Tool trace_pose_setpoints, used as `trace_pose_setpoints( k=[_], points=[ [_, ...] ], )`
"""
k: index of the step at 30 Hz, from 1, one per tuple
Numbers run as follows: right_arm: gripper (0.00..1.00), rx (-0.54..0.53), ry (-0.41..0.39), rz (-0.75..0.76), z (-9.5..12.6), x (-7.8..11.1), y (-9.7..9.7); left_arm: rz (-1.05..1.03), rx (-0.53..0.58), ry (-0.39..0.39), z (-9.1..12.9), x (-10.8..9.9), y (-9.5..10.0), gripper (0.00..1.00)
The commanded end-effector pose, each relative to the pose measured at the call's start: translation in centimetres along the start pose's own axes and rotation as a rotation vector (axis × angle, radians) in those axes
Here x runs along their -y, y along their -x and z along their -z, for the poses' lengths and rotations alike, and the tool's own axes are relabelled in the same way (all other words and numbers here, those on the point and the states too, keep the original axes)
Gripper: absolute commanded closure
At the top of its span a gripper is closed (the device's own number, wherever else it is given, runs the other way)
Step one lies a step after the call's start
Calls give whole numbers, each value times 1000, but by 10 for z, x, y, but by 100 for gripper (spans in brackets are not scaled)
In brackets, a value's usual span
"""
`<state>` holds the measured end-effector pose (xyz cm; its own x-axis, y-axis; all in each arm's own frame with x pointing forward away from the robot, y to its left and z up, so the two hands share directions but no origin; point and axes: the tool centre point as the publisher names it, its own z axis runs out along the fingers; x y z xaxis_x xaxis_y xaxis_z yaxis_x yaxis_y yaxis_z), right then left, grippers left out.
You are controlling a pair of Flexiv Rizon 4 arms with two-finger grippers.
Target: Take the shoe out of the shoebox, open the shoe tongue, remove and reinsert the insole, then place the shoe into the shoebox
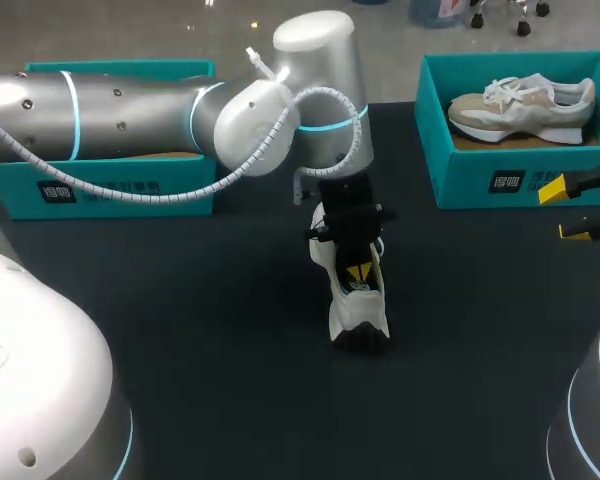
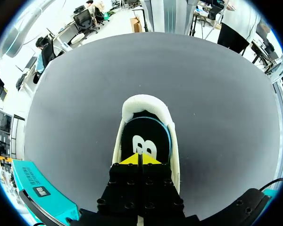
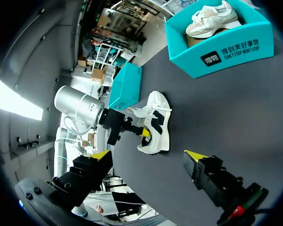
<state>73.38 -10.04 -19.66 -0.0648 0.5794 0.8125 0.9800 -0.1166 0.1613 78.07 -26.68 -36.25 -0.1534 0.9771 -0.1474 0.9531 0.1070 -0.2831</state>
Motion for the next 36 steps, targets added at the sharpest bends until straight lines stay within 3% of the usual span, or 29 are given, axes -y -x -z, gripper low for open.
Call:
trace_pose_setpoints(
  k=[1,5,15,25,31,36],
  points=[
    [0,4,1,-2,0,1,-1,12,-17,0,-6,-1,0,100],
    [0,4,1,-2,0,1,-1,28,-28,9,-10,-2,-4,100],
    [0,4,1,-2,0,1,-1,37,-36,62,15,1,-16,100],
    [0,4,1,-2,0,1,-1,27,-84,5,-9,7,-14,100],
    [0,4,1,-2,0,1,-1,42,-103,12,-24,4,-12,100],
    [0,4,1,-2,0,1,-1,48,-83,30,-13,5,-14,100]
  ],
)
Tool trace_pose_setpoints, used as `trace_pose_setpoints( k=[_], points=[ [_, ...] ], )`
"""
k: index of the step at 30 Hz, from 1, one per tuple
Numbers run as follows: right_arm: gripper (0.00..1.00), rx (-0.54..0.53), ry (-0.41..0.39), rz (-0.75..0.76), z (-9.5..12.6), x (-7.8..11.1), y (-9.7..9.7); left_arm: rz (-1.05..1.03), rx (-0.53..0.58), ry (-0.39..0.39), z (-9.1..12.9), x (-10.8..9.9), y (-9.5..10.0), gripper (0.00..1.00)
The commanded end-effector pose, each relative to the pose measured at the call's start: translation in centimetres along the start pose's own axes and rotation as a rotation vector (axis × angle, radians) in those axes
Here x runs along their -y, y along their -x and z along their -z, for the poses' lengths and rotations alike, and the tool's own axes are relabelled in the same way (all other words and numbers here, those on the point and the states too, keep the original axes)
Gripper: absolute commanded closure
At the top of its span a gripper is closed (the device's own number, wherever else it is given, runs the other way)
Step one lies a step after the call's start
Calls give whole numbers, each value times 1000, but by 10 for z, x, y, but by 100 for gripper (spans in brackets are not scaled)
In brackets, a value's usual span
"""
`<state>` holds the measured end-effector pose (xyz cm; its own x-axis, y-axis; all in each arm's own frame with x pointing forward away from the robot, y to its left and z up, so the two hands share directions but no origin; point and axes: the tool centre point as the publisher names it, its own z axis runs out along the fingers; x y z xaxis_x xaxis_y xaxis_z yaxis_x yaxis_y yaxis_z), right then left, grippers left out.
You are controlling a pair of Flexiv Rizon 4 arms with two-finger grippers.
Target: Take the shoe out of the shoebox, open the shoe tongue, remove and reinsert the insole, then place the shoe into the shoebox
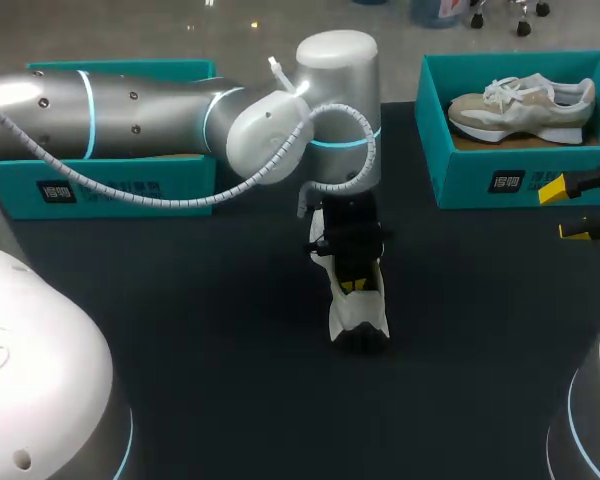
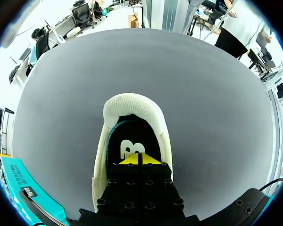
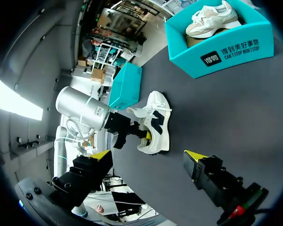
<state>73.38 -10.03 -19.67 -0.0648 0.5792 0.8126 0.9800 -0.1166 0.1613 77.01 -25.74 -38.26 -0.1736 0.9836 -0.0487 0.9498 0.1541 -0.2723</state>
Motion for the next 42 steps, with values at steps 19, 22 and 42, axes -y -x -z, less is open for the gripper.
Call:
trace_pose_setpoints(
  k=[19,22,42],
  points=[
    [0,4,1,-2,0,1,-1,-81,128,47,9,4,24,100],
    [0,4,1,-2,0,1,-1,-84,85,37,4,3,22,100],
    [0,4,1,-2,0,1,-1,-102,50,143,8,5,18,100]
  ],
)
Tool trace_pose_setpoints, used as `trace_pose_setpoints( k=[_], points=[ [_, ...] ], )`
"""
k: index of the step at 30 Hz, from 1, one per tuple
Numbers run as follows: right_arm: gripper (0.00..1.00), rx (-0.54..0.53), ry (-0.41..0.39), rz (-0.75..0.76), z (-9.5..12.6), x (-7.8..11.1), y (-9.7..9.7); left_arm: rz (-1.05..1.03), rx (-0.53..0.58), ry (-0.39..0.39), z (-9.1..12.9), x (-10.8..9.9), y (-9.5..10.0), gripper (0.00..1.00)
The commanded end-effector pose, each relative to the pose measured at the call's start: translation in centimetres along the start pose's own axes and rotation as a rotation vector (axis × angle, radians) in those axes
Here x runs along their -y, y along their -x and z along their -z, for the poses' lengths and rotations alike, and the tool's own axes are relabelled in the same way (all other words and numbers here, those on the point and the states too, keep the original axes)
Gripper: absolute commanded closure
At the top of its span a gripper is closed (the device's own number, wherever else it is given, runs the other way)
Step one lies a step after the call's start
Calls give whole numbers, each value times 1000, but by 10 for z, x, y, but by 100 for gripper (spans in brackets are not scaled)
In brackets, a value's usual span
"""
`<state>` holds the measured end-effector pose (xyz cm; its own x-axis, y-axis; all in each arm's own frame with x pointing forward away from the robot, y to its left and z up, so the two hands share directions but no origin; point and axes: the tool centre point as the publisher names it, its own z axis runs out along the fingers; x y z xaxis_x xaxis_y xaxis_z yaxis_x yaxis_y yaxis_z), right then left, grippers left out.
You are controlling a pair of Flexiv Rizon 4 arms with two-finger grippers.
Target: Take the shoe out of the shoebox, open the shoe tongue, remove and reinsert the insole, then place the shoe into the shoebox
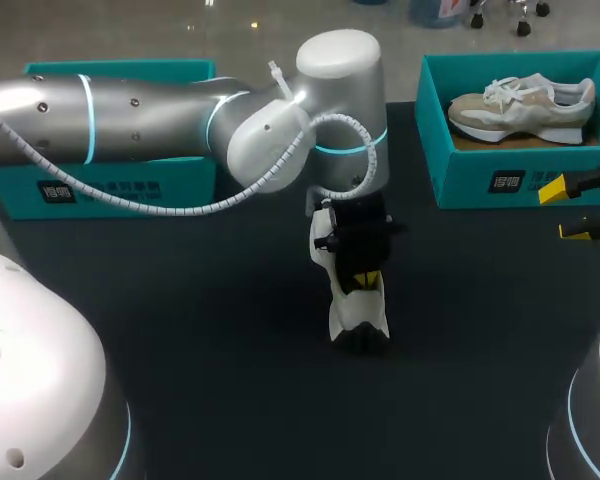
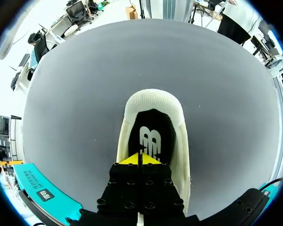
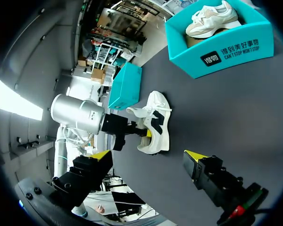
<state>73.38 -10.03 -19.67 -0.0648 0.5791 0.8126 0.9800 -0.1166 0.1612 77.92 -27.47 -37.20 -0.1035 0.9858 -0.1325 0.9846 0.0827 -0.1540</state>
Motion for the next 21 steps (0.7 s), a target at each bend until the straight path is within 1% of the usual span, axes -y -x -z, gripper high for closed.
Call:
trace_pose_setpoints(
  k=[1,3,4,6,14,17,21],
  points=[
    [0,4,1,-1,0,1,-1,-24,-18,29,-5,9,0,100],
    [0,4,1,-1,0,1,-1,-39,-21,17,-13,11,2,100],
    [0,4,1,-1,0,1,-1,-41,-40,33,-17,12,2,100],
    [0,4,1,-1,0,1,-1,-49,-44,20,-24,14,3,100],
    [0,4,1,-1,0,1,-1,-31,-58,32,-40,13,-1,100],
    [0,4,1,-1,0,1,-1,-21,-64,44,-41,11,-6,100],
    [0,4,1,-1,0,1,-1,6,-36,81,-23,7,-13,100]
  ],
)
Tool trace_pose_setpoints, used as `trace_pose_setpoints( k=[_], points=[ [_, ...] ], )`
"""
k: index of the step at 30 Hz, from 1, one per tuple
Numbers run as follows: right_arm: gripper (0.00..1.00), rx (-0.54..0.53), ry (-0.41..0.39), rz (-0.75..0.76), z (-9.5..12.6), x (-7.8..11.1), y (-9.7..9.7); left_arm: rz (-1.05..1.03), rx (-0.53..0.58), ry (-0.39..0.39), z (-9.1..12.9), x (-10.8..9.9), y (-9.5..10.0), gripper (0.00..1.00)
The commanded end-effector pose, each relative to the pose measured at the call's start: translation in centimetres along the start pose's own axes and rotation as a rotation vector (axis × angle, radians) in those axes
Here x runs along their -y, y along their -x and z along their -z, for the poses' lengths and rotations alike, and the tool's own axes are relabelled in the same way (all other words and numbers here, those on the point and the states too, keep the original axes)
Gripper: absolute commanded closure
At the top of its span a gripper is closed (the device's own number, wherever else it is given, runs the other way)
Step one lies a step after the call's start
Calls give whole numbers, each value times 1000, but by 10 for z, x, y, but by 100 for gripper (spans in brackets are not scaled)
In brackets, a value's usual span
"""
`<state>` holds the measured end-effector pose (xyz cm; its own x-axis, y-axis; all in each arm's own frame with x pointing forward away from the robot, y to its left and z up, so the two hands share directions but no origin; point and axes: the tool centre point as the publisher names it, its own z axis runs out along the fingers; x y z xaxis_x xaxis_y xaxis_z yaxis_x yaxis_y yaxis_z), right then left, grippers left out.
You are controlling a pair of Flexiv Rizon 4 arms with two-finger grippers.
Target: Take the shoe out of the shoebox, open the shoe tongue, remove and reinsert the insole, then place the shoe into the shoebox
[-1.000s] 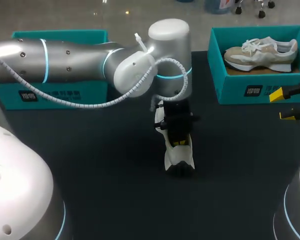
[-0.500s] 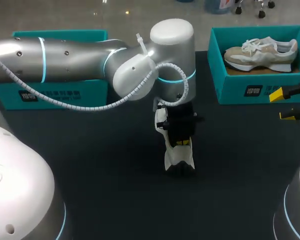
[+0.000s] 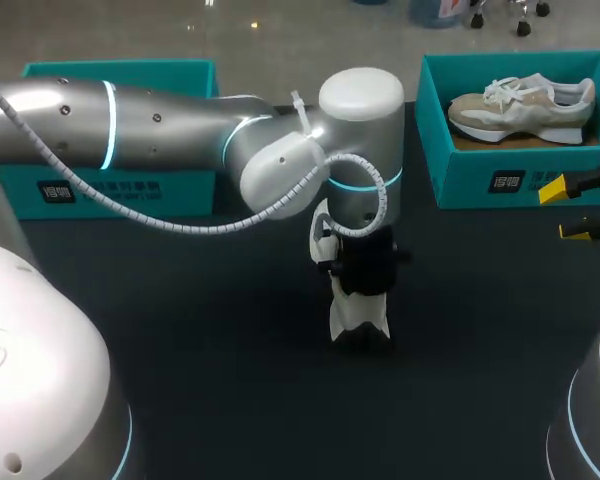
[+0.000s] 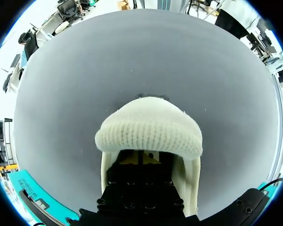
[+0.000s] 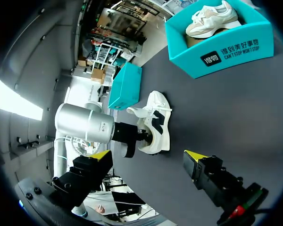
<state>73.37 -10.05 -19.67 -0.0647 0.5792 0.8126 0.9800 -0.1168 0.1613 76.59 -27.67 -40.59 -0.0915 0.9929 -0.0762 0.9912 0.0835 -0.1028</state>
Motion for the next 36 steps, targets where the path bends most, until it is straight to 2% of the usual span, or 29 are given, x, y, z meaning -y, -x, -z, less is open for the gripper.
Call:
trace_pose_setpoints(
  k=[1,4,7,10,19,24,36],
  points=[
    [0,4,1,-1,0,1,-1,19,29,41,17,-3,-12,100],
    [0,4,1,-1,0,1,-1,20,33,82,29,-5,-15,100],
    [0,4,1,-1,0,1,-1,13,11,114,32,-8,-15,100],
    [0,4,1,-1,0,1,-1,7,-8,142,26,-10,-14,100],
    [0,4,1,-1,0,1,-1,-18,-7,141,9,-7,-11,100],
    [0,4,1,-1,0,1,-1,-33,-26,167,7,-8,-13,100],
    [0,4,1,-1,0,1,-1,-28,-49,353,51,-24,-15,100]
  ],
)
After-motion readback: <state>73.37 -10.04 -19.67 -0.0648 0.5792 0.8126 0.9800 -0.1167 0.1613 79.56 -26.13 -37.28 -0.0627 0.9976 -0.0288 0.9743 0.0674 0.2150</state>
